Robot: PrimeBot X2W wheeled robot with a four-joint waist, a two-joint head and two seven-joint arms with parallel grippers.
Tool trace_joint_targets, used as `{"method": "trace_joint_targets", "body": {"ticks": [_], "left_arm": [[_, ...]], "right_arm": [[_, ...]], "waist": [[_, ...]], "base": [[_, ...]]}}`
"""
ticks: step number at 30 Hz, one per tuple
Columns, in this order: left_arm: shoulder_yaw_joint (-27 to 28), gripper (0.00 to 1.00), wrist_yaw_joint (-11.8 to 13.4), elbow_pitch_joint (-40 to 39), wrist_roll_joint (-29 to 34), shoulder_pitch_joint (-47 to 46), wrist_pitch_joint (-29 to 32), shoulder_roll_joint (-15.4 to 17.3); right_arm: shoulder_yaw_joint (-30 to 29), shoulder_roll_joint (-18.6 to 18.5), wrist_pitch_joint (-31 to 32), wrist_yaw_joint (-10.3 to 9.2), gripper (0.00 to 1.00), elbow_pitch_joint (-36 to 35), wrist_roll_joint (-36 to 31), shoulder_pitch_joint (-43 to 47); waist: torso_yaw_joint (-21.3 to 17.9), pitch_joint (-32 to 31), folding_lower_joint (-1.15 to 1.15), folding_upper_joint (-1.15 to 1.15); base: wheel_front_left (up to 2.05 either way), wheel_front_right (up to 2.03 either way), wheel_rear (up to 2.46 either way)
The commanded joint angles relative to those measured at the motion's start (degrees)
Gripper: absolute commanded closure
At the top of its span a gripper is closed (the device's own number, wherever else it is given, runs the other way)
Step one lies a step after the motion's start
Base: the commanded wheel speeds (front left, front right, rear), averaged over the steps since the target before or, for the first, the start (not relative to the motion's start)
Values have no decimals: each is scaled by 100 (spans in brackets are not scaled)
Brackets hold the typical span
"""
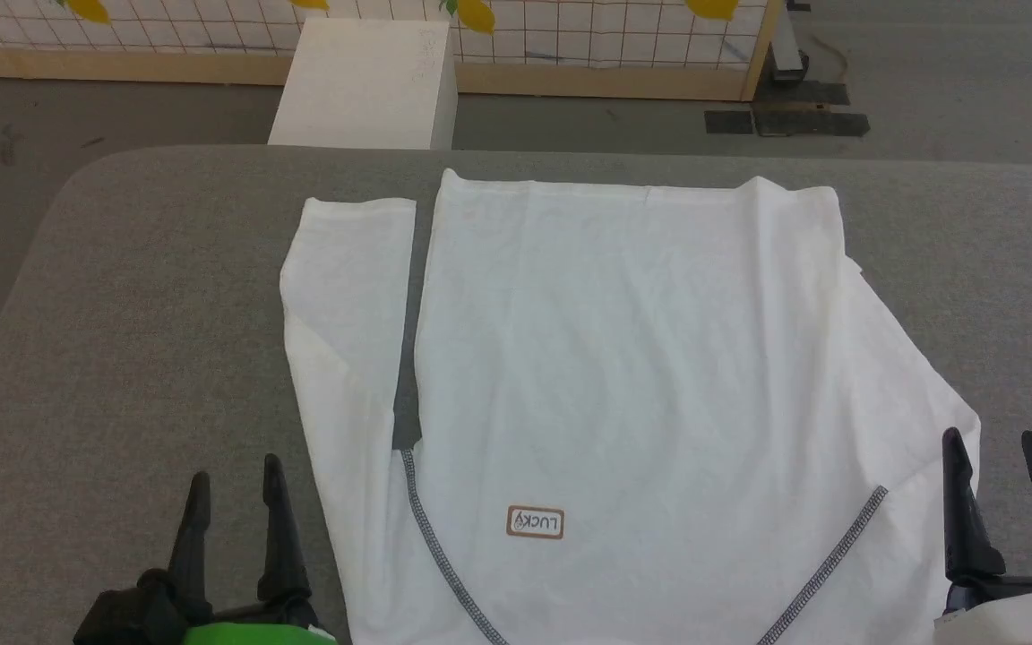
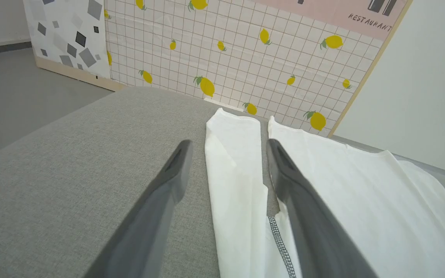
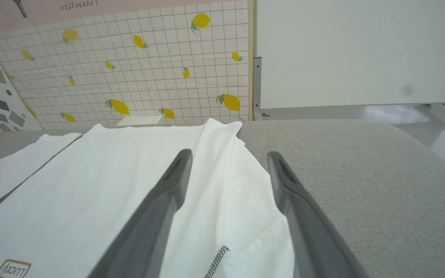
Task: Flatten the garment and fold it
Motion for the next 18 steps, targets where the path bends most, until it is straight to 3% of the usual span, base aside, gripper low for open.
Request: {"method": "trace_joint_targets", "body": {"ticks": [1,8,12,18], "left_arm": [[102,0,-93,18,118,-48,-26,-52],[396,0,-437,-76,373,-292,-26,-59],[448,0,-669,-110,356,-743,99,235],[605,0,-1024,-69,114,-1925,1226,964]], "right_arm": [[4,4,-97,-9,0,79,50,9],[-170,5,-278,-9,0,159,105,-153],[-169,5,-272,-9,0,70,114,-233],[-128,6,-287,-9,0,-137,122,-447]], "waist": [[4,5,0,0],[1,138,0,0],[15,303,0,0],[-7,706,0,0]], "base": [[0,0,0],[0,0,0],[0,0,0],[0,0,0]]}}
